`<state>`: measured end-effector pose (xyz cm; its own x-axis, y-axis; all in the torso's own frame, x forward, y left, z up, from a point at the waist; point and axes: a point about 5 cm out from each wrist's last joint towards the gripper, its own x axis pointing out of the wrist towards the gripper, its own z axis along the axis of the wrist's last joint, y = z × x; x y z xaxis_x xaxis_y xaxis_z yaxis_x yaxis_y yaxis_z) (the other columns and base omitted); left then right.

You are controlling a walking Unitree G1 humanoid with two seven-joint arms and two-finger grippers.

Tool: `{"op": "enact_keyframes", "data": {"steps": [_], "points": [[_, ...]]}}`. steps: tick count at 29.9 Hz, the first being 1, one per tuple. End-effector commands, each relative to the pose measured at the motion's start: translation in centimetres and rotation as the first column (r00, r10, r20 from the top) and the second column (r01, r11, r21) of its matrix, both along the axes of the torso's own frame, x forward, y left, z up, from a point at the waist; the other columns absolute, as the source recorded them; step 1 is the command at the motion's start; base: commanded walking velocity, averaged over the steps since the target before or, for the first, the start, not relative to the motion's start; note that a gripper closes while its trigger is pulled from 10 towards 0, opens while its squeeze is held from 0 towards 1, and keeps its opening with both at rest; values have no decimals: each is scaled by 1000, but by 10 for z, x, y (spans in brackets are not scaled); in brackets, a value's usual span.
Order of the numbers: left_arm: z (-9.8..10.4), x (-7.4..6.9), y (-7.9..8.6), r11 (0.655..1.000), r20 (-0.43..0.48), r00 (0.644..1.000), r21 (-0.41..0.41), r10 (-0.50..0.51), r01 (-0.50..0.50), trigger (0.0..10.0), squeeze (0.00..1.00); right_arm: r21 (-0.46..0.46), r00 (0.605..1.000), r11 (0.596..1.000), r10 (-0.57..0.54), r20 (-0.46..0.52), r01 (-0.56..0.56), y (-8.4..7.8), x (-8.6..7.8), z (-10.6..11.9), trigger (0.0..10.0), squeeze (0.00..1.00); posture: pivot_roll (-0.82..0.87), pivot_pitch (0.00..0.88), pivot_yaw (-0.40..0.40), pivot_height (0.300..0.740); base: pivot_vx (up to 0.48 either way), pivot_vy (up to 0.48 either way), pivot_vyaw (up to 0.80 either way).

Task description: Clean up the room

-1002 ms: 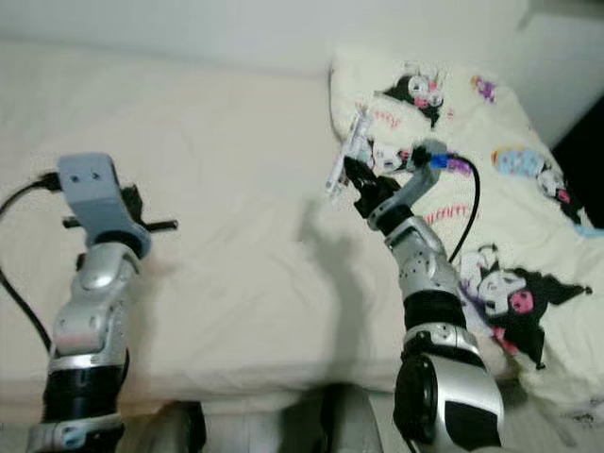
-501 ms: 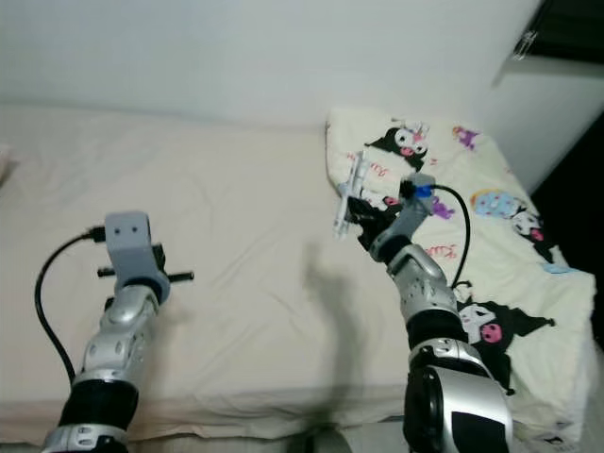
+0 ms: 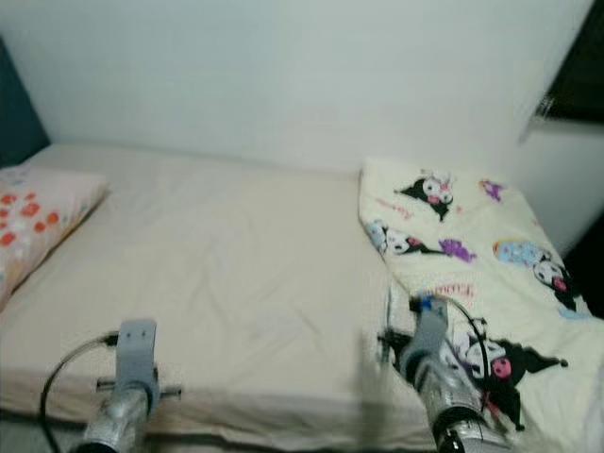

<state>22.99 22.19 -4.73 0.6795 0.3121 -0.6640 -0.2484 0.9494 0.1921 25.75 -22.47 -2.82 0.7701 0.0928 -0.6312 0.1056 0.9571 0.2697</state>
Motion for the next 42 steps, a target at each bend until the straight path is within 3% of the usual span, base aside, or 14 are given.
{"op": "enact_keyframes", "data": {"steps": [1,2,3,4,6,7,8,9,12,18,30,31,42], "points": [[0,-1,2,1000,-14,1000,8,-6,6,10000,0,-16,1000,1000,-1,-16,1,0,1,0,0,0,13,0,-86,727,0,0,0],[-9,-12,3,1000,-64,998,0,2,-2,10000,0,-40,997,999,-19,-72,16,-3,-13,-10,0,0,13,0,-83,732,0,0,0],[-22,-33,2,1000,-143,990,-5,-7,7,10000,0,-64,988,997,-48,-145,39,-6,-33,-24,0,0,15,0,-78,737,0,0,0],[-22,-33,2,1000,-143,990,-5,-7,7,10000,0,-64,988,997,-48,-145,39,-6,-33,-24,0,0,15,0,-78,737,0,0,0],[-41,-69,0,999,-273,961,-15,-37,34,10000,0,-113,966,992,-83,-244,56,-9,-60,-40,0,0,7,0,-72,740,0,0,0],[-41,-69,0,999,-273,961,-15,-37,34,10000,0,-113,966,992,-83,-244,56,-9,-60,-40,0,0,7,0,-72,740,0,0,0],[-47,-85,-1,998,-324,944,-13,-61,60,10000,0,-130,959,990,-89,-269,55,-10,-69,-45,10000,0,0,0,-68,740,0,0,0],[-47,-85,-1,998,-324,944,-13,-61,60,10000,0,-130,959,990,-89,-269,55,-10,-69,-45,10000,0,0,0,-68,740,0,0,0],[-57,-111,-6,993,-384,916,-33,-118,114,10000,0,-173,958,985,-62,-280,13,-11,-76,-48,10000,0,2,0,-73,740,0,0,267],[-57,-110,-7,992,-384,915,-36,-124,120,10000,0,-198,959,980,-31,-281,-26,-10,-72,-46,10000,0,15,0,-87,740,0,0,800],[-50,-84,-18,978,-314,926,-51,-208,202,10000,0,-235,971,967,46,-236,-103,3,-46,-35,10000,0,28,0,-99,740,0,0,800],[-50,-81,-21,969,-307,920,-46,-245,243,10000,0,-237,971,964,60,-231,-116,7,-43,-35,10000,0,30,0,-99,740,0,0,800],[-55,-96,-20,958,-359,895,3,-266,286,10000,0,-251,964,958,73,-257,-140,6,-51,-39,10000,0,37,0,-102,740,0,0,800]]}}
